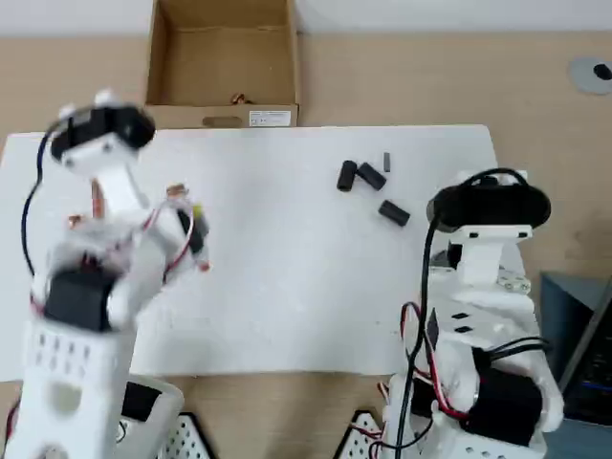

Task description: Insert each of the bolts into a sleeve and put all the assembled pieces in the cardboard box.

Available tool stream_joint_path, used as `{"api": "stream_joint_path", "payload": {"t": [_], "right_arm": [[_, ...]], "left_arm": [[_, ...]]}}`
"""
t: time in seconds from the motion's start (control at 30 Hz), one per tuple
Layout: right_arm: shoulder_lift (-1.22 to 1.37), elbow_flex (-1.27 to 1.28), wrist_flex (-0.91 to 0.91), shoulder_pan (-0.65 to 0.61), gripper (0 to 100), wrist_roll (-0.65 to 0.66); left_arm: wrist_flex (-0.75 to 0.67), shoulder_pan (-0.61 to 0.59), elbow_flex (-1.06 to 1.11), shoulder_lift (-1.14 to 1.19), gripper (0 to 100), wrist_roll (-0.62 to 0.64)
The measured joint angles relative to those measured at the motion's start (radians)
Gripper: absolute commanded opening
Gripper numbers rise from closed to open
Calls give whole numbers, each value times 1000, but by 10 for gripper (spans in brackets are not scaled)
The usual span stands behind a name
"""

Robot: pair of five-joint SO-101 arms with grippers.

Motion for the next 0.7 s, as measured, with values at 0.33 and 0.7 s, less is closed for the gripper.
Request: {"api": "stream_joint_path", "payload": {"t": [0.33, 0.7], "right_arm": [[-155, 278, -144, -115, 9, 0], [-413, 516, -273, -540, 9, 0]], "left_arm": [[-115, 0, 348, -427, 1, 2], [-285, 34, 605, -832, 1, 2]]}}
